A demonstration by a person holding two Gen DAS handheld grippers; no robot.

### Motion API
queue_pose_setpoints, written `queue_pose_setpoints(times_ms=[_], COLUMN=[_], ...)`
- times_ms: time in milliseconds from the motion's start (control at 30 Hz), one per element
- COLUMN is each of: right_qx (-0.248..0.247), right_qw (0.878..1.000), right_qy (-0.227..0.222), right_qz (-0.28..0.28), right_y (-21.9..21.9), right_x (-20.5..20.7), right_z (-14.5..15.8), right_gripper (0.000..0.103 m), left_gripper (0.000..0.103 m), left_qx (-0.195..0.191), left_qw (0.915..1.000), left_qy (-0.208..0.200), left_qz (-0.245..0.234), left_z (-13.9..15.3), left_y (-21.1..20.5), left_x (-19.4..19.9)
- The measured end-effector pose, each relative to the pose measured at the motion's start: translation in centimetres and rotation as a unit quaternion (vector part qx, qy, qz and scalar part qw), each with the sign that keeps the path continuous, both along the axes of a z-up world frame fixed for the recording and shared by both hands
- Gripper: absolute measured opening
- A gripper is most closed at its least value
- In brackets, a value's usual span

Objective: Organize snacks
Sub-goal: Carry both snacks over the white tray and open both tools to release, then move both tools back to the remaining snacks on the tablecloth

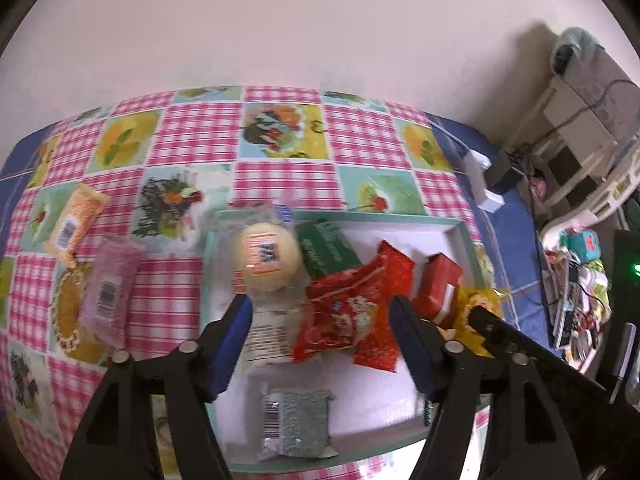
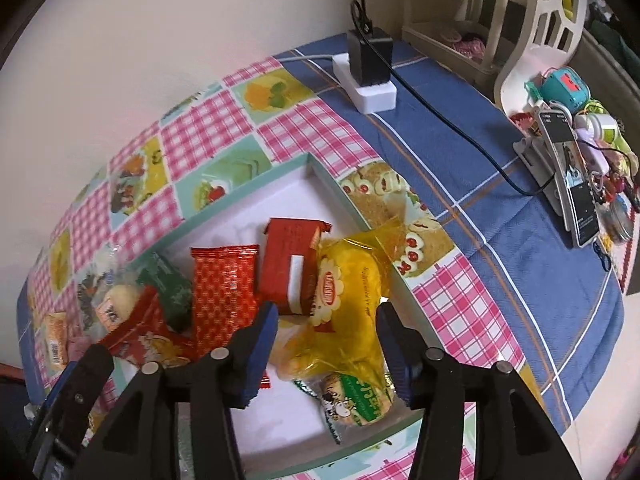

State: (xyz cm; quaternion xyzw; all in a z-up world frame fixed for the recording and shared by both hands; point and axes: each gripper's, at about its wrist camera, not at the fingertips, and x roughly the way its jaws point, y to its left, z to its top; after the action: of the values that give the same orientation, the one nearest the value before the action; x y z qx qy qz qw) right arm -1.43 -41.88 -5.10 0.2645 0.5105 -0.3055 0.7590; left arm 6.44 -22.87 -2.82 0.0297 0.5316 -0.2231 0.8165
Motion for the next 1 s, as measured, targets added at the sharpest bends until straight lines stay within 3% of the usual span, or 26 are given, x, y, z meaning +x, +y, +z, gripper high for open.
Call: queue_pose_setpoints(times_ms=[300,433,567,733,800,867,1000], right_qx=[0.008,0.002,0.001,-0.004,-0.007,-0.009,-0.012], right_qw=[0.999,0.999,0.998,0.996,0.996,0.996,0.994], right_qy=[-0.026,-0.028,-0.034,-0.038,-0.039,-0.041,-0.048], right_qz=[0.032,0.047,0.061,0.075,0.079,0.084,0.097], right_y=[2.1,3.2,4.2,5.3,5.7,6.1,7.2], right_x=[0.9,1.5,2.0,2.5,2.7,2.9,3.4], right_z=[0.9,1.1,1.3,1.6,1.7,1.8,2.1], right_gripper=[0.077,0.080,0.089,0.090,0.095,0.103,0.103], left_gripper=[0.084,0.091,0.094,0.095,0.103,0.103,0.103], left_qx=[0.058,0.058,0.060,0.060,0.063,0.063,0.064], left_qw=[0.9950,0.9921,0.9888,0.9839,0.9818,0.9795,0.9741], left_qy=[-0.001,0.004,0.005,0.005,0.003,0.000,0.000], left_qz=[0.081,0.111,0.136,0.168,0.179,0.192,0.217], left_z=[-0.6,-0.9,-1.0,-1.0,-0.9,-0.8,-0.6], left_y=[3.5,5.6,7.3,9.9,10.8,11.8,14.0], left_x=[1.6,2.4,3.2,4.1,4.4,4.7,5.3])
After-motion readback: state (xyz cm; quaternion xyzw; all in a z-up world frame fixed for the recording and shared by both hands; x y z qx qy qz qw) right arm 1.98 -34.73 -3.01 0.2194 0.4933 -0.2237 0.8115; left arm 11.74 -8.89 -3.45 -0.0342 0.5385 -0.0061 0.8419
